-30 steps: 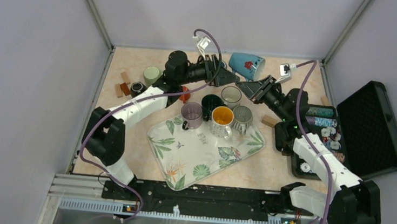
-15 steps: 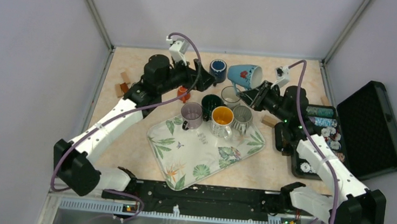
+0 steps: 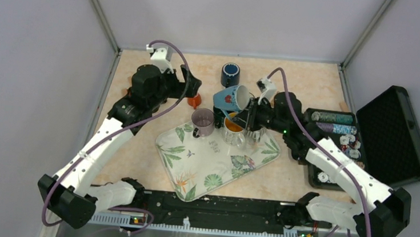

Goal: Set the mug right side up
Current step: Place the cup on the tray.

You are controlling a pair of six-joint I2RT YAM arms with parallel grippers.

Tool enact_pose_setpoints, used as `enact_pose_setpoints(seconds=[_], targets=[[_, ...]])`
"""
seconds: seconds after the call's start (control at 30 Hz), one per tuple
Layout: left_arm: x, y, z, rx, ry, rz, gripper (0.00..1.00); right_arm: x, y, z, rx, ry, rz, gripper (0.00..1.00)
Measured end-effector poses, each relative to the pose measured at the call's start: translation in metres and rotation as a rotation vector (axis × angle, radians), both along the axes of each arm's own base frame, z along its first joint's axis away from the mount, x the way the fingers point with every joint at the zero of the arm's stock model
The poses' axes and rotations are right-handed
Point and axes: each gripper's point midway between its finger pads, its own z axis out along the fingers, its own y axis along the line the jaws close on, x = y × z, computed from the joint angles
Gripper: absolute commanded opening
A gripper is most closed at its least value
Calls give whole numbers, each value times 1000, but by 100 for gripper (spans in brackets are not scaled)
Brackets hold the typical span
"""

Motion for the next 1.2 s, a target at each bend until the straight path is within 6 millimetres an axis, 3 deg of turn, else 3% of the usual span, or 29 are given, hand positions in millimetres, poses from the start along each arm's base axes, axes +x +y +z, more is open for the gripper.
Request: enact_pose_setpoints(seconds=[0.27, 0.5, 0.83, 1.2], targets=[[-11, 11, 42, -15, -82, 23, 98, -15, 49, -21, -123, 22, 104, 0], [-19, 17, 73, -31, -157, 25, 98, -35, 60, -59, -279, 80, 137, 0], [-19, 19, 72, -10, -163, 28, 98, -60, 47, -108, -485, 174, 150, 0], [-16, 19, 56, 16, -135, 32, 98, -66, 48, -138, -626, 231, 159, 0]])
